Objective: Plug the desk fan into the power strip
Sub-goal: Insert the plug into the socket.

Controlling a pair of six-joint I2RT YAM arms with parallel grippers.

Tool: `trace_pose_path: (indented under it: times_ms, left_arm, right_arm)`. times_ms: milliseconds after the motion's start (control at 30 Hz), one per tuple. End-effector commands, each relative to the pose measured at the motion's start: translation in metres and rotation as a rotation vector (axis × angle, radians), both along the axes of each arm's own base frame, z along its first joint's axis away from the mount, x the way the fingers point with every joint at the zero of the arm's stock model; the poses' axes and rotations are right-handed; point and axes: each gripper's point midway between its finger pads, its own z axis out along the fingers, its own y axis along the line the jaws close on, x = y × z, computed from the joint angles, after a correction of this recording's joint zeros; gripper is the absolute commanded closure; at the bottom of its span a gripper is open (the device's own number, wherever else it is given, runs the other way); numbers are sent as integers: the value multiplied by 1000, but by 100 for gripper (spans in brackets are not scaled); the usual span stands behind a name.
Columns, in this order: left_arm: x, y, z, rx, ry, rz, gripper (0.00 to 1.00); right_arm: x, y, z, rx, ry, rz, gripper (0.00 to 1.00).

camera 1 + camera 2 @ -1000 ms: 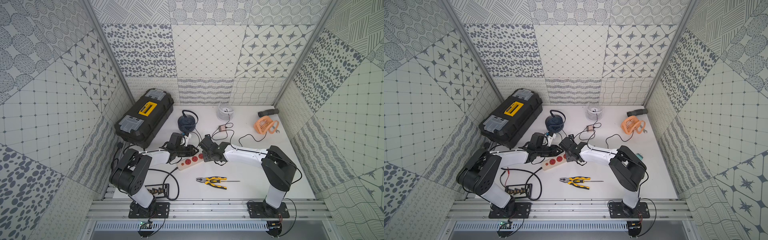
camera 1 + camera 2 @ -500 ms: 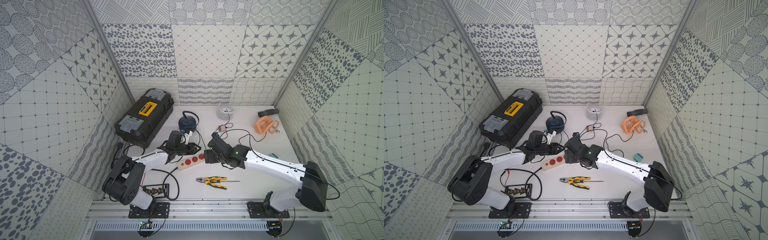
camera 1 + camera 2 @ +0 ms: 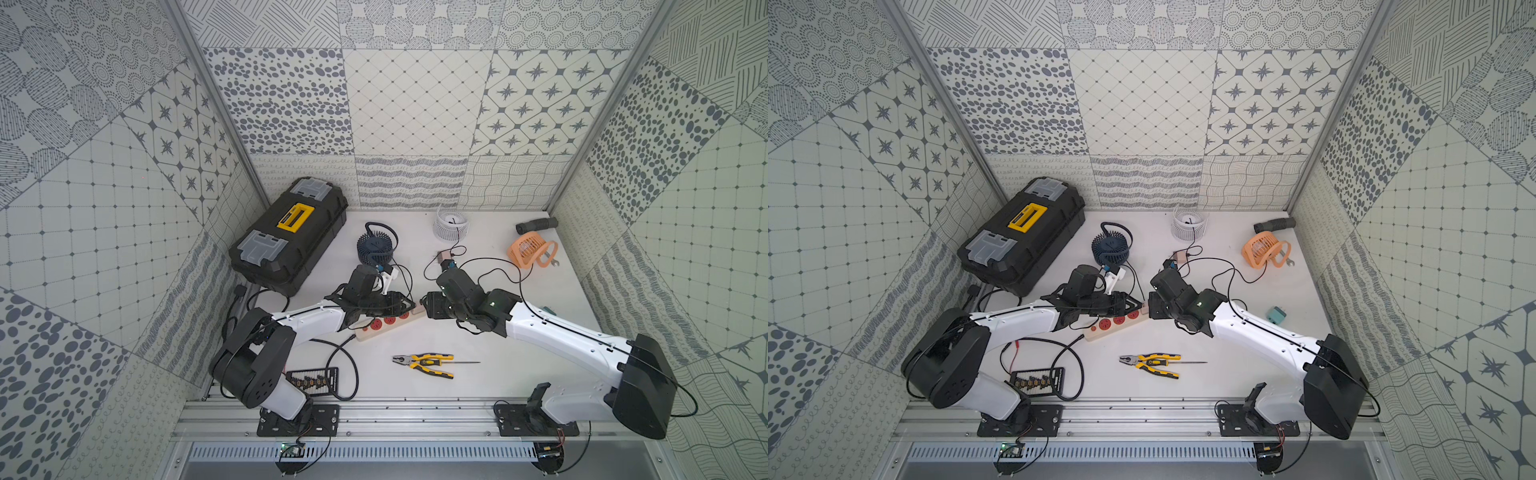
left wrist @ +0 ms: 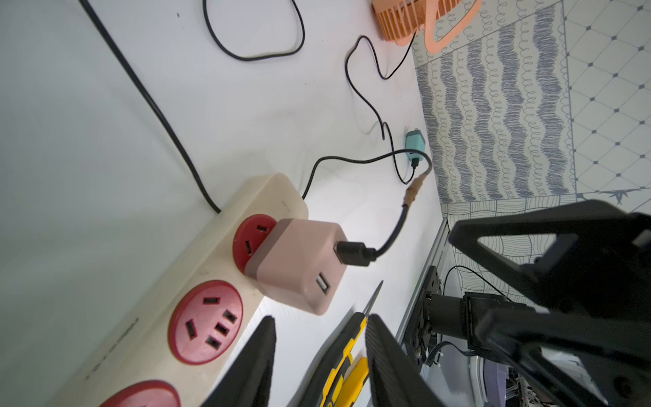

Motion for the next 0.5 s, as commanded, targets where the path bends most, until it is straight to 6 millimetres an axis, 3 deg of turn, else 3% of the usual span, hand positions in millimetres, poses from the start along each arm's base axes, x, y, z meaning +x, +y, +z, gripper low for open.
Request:
trace_pose_path:
  times_ms: [0,200,467]
  left_arm:
    - [2,-13,5,-37,0,-19,59]
    - [9,-11,-6,-9,8,13,64]
    - [17,-9,-8,-5,-8,54,69]
  right_arm:
    - [10,18,-3,45,-42,31,45]
    - [25,23,-15,-1,-73,17,55]
    - [31,27,-33,-62,-65,40,61]
